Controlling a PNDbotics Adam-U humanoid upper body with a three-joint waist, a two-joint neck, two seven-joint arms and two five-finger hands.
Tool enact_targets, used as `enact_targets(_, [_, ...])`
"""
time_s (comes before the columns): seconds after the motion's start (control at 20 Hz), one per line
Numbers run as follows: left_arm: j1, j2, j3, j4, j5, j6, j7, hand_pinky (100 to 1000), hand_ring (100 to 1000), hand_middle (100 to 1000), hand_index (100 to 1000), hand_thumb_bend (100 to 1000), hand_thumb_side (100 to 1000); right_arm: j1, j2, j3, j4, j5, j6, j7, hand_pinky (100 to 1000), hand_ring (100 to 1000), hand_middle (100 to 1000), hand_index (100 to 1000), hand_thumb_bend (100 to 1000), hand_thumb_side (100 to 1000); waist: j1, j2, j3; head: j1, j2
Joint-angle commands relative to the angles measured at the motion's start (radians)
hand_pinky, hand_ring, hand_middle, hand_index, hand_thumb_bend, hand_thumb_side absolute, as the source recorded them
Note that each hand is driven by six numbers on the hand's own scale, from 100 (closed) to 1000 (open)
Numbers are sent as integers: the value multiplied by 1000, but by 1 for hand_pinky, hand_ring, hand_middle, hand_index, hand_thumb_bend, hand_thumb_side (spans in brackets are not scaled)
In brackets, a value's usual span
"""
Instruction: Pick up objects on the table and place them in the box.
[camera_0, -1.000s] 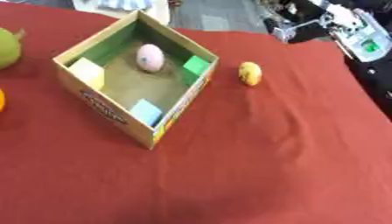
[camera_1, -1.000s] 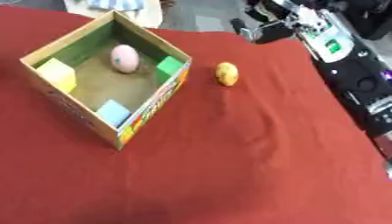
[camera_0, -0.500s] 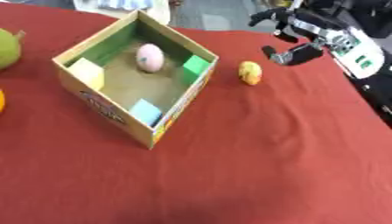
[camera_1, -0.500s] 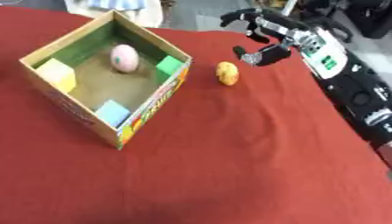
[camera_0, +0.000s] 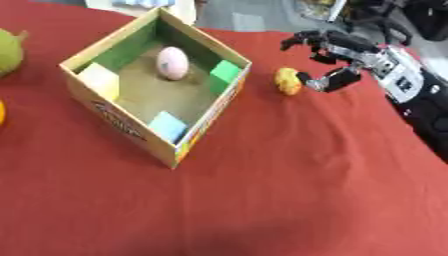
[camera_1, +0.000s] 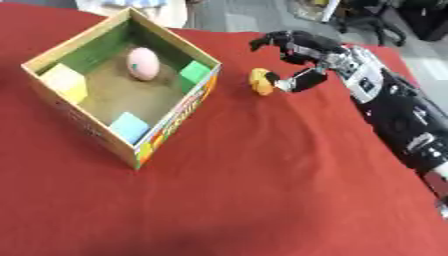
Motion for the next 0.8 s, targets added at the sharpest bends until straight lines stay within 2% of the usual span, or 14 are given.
enact_targets(0.05, [-10, 11, 0, -15, -12, 3, 0, 838, 813, 782, 793, 100, 584, 1, -26, 0, 15, 91, -23, -59, 1000, 100, 838, 973, 100, 174, -8, 0, 0, -6, -16])
enact_targets(0.6, [-14, 3, -10, -15, -35, 6, -1, 838, 814, 783, 792, 100, 587, 8, -12, 27, 138, 408, -23, -436, 1000, 100, 828, 975, 100, 160, -16, 19, 9, -24, -37])
enact_targets(0.8, [-14, 2, -13, -15, -44, 6, -2, 838, 814, 784, 792, 100, 588, 1, -15, 31, 158, 477, -23, -584, 1000, 100, 821, 971, 100, 127, -20, 26, 10, -27, -45])
